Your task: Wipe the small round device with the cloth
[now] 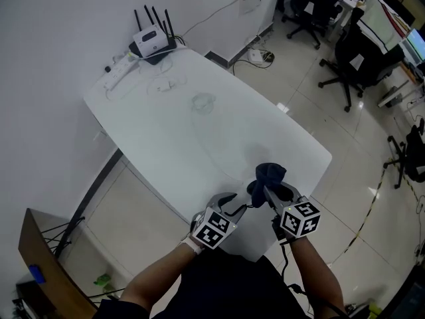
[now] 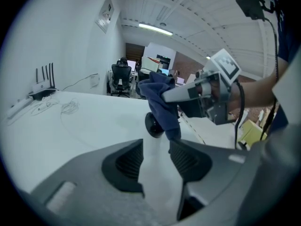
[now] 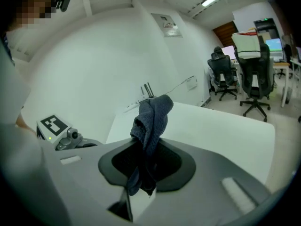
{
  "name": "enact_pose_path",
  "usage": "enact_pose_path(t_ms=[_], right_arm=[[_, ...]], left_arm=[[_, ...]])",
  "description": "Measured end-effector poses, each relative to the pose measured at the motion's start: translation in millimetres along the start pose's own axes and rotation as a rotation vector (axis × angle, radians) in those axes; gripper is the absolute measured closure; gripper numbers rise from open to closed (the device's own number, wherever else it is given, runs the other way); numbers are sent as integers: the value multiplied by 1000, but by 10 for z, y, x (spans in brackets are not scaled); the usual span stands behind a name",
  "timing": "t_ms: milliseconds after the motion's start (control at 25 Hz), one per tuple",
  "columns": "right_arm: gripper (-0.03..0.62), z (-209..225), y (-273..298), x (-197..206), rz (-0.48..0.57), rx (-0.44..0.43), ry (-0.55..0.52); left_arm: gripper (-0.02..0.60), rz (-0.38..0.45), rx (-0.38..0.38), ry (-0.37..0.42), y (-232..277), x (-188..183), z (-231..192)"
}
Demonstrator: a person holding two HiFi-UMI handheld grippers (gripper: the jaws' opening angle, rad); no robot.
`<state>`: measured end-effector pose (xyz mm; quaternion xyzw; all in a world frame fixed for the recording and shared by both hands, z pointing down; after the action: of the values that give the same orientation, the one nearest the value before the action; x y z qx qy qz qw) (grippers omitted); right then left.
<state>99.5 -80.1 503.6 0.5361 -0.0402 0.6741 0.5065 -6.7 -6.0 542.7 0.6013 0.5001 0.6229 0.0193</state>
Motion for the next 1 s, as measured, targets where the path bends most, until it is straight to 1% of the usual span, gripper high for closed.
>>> enact_pose_path(t_ms=[160,320,440,520,600,840,1000], right_arm=[[510,262,-41,67,39,32,207],[510,518,-47,284,85,62,440],[510,656,11,518,67,65,553],[510,752,59,673,32,88,583],[510,812,120,787,-10,115,582],[510,854,256,915,-118,187,499],[510,881,313,941,-149,209,486]], left_arm=[[405,-19,9,-16,63,19,-36],[405,-33,28,-22,144,43,-58],[405,-35,40,-25,193,34,-52],[405,-36,43,-27,222,29,-42],[405,-42,45,-28,238,35,-36],[405,-43,54,-34,224,59,43],[405,-30,60,-31,169,65,99]])
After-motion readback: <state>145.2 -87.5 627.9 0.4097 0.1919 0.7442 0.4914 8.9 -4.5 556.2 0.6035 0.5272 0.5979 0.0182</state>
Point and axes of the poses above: the fingertips, and each gripper's own axes: y forward along the fingers, z to its right, x out of its underside, the point moved 4 cm from there along -y, backward along the fingers, and after that the axes turned 1 degree about -z, right-handed, at the moved point
